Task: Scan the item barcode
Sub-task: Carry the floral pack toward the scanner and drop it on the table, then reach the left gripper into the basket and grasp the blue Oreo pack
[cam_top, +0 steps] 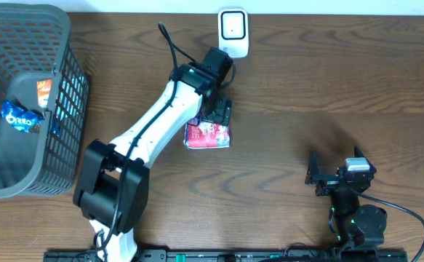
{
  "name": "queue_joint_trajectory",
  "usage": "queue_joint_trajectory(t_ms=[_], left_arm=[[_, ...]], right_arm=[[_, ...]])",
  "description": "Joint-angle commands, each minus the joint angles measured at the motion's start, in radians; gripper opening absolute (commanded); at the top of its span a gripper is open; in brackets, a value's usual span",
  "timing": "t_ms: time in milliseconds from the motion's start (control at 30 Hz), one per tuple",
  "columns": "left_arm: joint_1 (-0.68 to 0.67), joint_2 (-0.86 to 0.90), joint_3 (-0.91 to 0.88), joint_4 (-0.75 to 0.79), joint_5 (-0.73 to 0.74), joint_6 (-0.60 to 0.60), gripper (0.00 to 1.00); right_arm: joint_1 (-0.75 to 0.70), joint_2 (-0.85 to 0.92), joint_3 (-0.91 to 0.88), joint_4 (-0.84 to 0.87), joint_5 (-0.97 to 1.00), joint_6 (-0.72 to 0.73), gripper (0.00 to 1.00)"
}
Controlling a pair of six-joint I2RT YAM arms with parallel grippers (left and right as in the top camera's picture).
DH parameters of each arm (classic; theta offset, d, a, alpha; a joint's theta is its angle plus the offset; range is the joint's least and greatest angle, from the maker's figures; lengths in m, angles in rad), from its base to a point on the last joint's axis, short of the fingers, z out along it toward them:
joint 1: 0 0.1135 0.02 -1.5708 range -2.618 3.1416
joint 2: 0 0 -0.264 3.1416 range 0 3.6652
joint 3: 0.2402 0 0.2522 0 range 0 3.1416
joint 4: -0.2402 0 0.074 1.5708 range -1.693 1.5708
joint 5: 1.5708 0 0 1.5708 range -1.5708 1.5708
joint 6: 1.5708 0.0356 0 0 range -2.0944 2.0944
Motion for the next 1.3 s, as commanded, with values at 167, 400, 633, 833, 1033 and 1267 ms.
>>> queue_joint_trajectory(t_ms=[167,400,633,833,1033,1267], left_arm=[[0.222,-0.303,0.222,-0.048,-0.017,-0.013,0.88],[0.704,-0.478,0.23,-0.024,-0.043,-0.176,0.88],[1.108,-0.412,0.21,-0.184,-0.042,-0.319,0.88],[1.201,-0.294,0.185,-0.268,-0.044,-0.394,0.88],[1.248,-0.161,0.185,-0.273,-0.066,-0.436,0.88],[1.275,-0.031,0.185,-0.261,-0.064,-0.443,0.88]], right_arm=[[-0.006,-0.004,-0.004,0.0,0.008,0.006,0.99],[-0.006,-0.004,-0.004,0.0,0.008,0.006,0.99],[-0.006,-0.004,-0.004,0.0,0.008,0.006,0.99],[-0.006,-0.004,-0.004,0.0,0.008,0.006,0.99],[-0.006,-0.004,-0.004,0.0,0.008,0.006,0.99],[-0.006,-0.004,-0.004,0.0,0.008,0.006,0.99]])
